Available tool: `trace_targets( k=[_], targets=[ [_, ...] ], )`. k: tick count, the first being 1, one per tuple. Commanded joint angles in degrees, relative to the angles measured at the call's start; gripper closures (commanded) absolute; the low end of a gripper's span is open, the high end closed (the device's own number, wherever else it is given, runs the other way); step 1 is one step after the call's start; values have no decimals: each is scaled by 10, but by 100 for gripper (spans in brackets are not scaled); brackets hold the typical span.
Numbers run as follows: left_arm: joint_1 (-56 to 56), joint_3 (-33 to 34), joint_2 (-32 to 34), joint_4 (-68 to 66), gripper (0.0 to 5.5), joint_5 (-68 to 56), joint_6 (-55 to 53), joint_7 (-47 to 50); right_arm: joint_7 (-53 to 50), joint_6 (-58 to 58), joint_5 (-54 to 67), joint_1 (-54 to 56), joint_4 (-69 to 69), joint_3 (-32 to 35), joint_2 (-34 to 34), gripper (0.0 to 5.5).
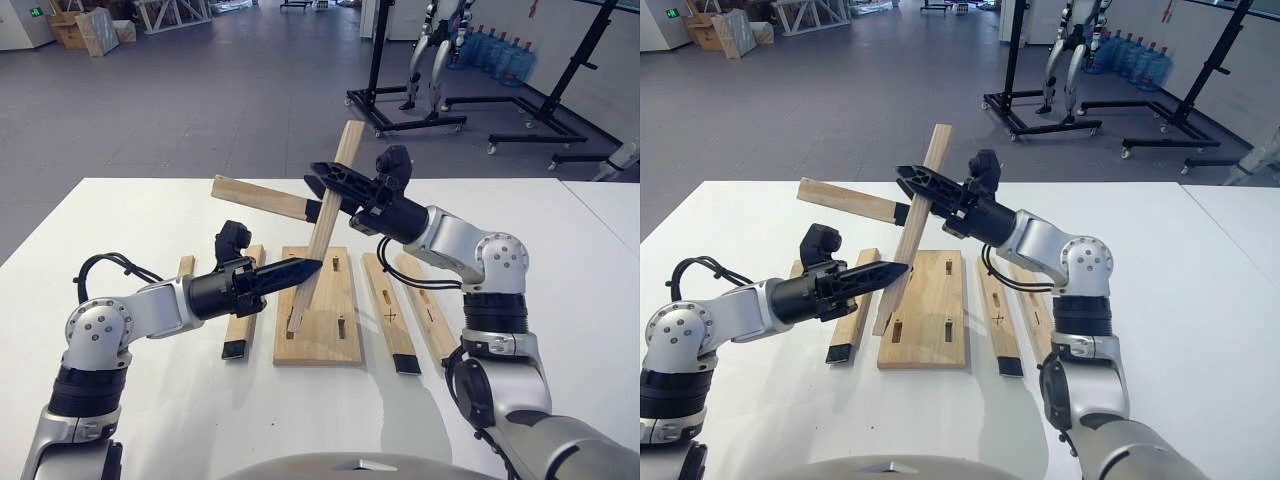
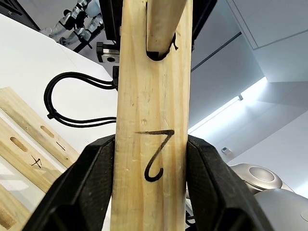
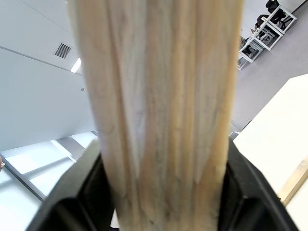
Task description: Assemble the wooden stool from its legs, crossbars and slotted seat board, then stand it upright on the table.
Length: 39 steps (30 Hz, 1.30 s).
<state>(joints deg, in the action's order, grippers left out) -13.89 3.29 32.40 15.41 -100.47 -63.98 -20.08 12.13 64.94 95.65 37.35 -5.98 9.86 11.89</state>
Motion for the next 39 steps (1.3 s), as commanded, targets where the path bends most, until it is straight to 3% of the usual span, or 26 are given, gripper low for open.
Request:
trace_targets(
  k=[1,9,10,19,23,29,39],
  targets=[
    [-2,0,8,1,346,1,1,-2,-1,1,5,-3,7,4,4,342],
    [11,4,6,29,346,59,20,-8,12,-9,-19,-17,37,4,10,343],
    [13,6,4,33,310,66,24,-12,18,-13,-28,-19,42,6,13,343],
    [24,18,3,20,183,85,43,6,85,-76,-128,-19,47,36,49,343],
    [41,15,-3,1,182,172,64,39,144,-172,-226,10,55,53,71,343],
    [12,8,-33,49,182,291,93,142,246,-307,-395,19,50,15,92,343],
    [33,17,-53,127,182,271,60,255,384,-472,-589,-12,-39,-71,78,343]
  ],
)
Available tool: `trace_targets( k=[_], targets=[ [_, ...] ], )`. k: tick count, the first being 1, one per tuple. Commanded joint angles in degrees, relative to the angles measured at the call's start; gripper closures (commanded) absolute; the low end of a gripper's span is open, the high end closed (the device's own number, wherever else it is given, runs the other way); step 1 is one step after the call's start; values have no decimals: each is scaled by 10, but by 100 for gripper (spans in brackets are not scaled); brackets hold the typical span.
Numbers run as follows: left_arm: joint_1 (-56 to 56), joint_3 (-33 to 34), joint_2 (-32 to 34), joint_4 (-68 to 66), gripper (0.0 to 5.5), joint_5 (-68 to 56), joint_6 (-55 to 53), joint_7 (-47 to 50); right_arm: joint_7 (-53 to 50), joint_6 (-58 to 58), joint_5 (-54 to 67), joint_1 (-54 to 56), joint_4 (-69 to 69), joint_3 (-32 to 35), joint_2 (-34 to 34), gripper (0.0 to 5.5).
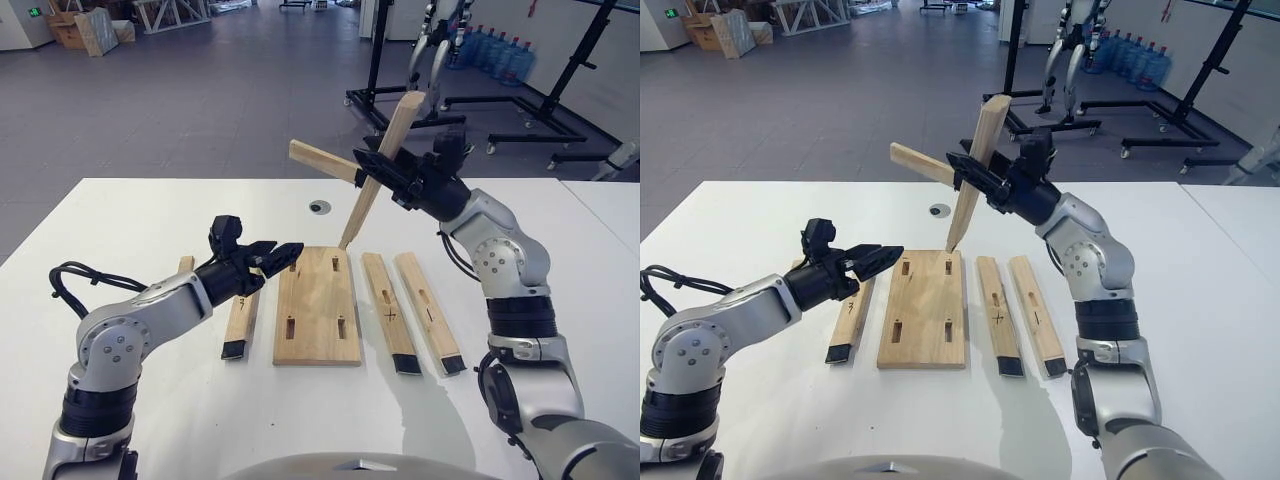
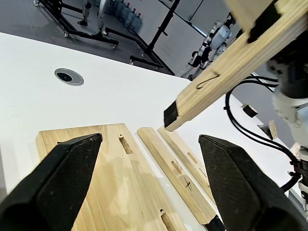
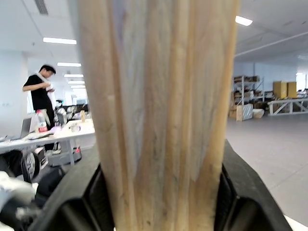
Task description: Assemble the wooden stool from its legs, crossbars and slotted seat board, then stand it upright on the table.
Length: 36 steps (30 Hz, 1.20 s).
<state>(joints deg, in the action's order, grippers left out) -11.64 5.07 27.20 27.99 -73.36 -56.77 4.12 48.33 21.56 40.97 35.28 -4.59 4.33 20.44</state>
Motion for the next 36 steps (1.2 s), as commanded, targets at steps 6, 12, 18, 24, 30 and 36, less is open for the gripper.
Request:
trace_targets(
  k=[6,12,18,24,30,36],
  targets=[
    [26,-5,-2,5,182,11,-15,19,19,-55,-65,73,-199,20,-20,343],
    [31,-20,-7,21,182,19,-21,33,155,-75,-22,77,-231,47,-44,343],
    [36,-30,-10,21,182,32,-22,28,281,-169,-71,87,-316,28,-45,343],
    [42,-36,-9,23,182,40,-25,22,372,-253,-108,137,-436,25,-47,343],
    [45,-41,-11,22,182,52,-27,12,389,-338,-150,179,-525,28,-67,343],
    [53,-50,-9,35,182,66,-31,7,385,-367,-163,206,-576,45,-77,343]
  ],
)
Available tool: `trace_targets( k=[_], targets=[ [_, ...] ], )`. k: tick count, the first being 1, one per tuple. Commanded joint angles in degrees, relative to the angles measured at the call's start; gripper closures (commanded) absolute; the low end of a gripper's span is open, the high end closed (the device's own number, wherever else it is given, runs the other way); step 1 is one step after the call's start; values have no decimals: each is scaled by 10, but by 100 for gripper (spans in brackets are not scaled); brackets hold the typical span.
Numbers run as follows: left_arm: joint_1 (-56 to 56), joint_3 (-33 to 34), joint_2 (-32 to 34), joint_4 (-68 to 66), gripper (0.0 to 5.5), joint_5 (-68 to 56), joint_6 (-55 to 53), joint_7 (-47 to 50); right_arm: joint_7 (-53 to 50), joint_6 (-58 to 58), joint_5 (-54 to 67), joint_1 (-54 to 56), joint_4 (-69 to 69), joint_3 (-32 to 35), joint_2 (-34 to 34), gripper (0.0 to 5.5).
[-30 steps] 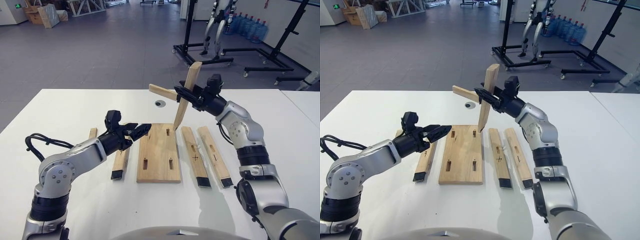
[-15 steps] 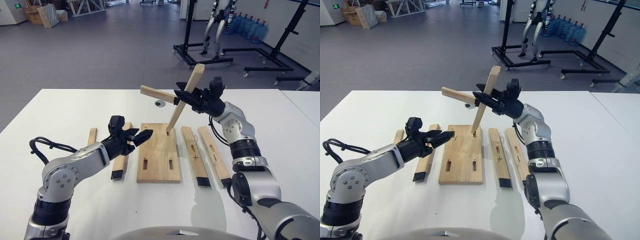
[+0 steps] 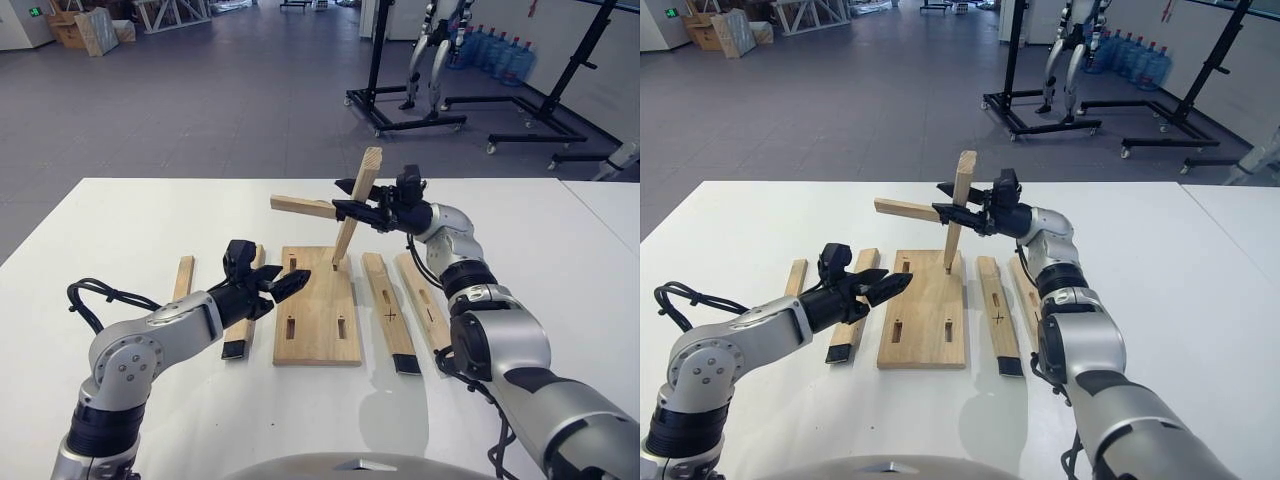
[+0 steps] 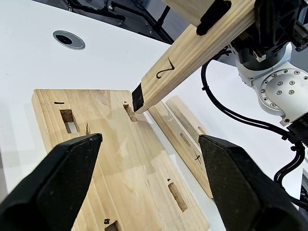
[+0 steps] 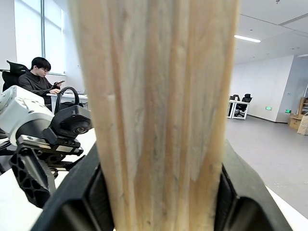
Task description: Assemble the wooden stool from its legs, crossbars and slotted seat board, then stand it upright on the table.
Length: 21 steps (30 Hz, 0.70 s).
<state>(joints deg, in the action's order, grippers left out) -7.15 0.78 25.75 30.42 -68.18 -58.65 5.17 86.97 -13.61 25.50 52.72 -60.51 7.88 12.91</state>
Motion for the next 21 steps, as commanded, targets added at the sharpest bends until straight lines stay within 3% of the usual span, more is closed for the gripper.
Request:
trace_targets(
  k=[1,21],
  targets=[
    [7,-8,6,9,182,16,-13,-5,-1,-18,-12,34,-22,11,-1,343],
    [8,-11,-9,17,182,31,-24,-8,14,-67,-71,28,-46,5,-19,343]
  ],
)
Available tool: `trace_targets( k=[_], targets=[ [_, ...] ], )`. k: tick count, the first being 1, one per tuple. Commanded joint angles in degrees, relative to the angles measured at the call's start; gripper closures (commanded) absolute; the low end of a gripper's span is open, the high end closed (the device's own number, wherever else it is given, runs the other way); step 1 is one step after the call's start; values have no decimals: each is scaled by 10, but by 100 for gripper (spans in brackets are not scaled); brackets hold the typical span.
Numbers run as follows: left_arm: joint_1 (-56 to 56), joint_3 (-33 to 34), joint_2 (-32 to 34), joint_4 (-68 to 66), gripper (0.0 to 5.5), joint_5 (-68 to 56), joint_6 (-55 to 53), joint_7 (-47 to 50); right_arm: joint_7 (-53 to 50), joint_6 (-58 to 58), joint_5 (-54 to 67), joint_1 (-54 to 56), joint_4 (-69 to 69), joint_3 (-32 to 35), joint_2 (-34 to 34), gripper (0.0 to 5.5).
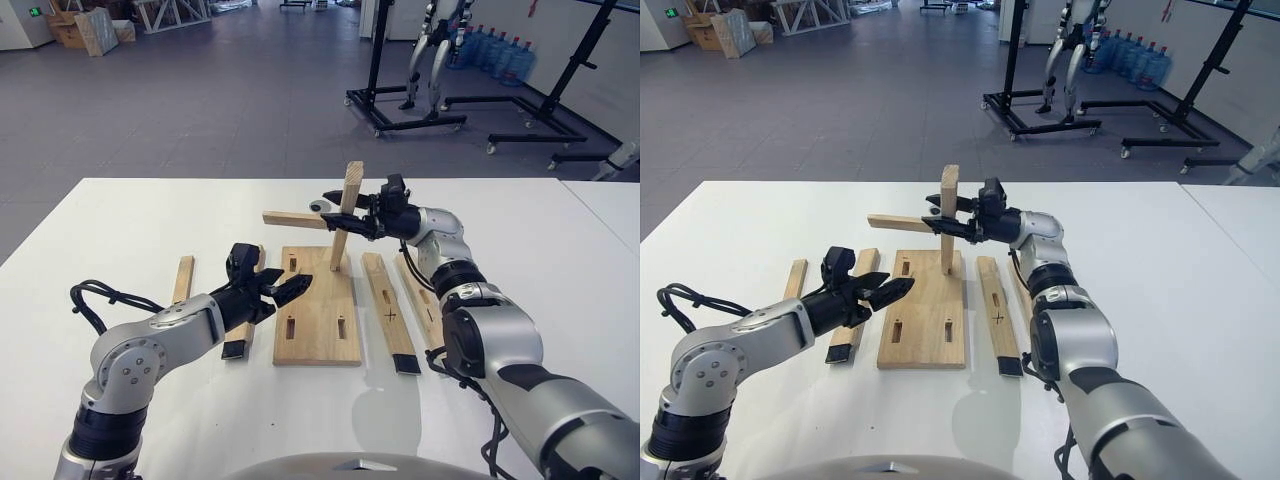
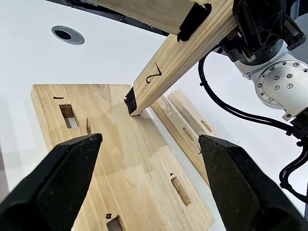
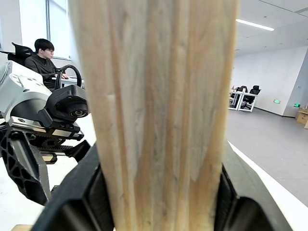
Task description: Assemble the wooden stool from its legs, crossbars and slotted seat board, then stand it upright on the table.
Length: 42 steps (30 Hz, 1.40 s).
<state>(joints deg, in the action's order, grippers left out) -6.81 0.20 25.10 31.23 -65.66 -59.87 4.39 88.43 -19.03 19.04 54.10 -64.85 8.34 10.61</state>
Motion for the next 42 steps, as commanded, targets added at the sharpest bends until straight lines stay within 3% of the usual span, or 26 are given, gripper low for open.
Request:
trace_targets(
  k=[1,18,28,42],
  targets=[
    [4,-5,-3,9,182,6,-13,-1,-1,-15,-9,15,-3,0,5,343],
    [3,-4,-8,9,182,10,-21,-5,16,-36,-34,-13,-10,-18,10,343],
    [2,-4,-15,9,182,16,-21,-6,36,18,0,13,11,2,15,343],
    [4,-3,-19,13,182,15,-27,-5,23,-18,-21,11,0,-9,14,343]
  ],
)
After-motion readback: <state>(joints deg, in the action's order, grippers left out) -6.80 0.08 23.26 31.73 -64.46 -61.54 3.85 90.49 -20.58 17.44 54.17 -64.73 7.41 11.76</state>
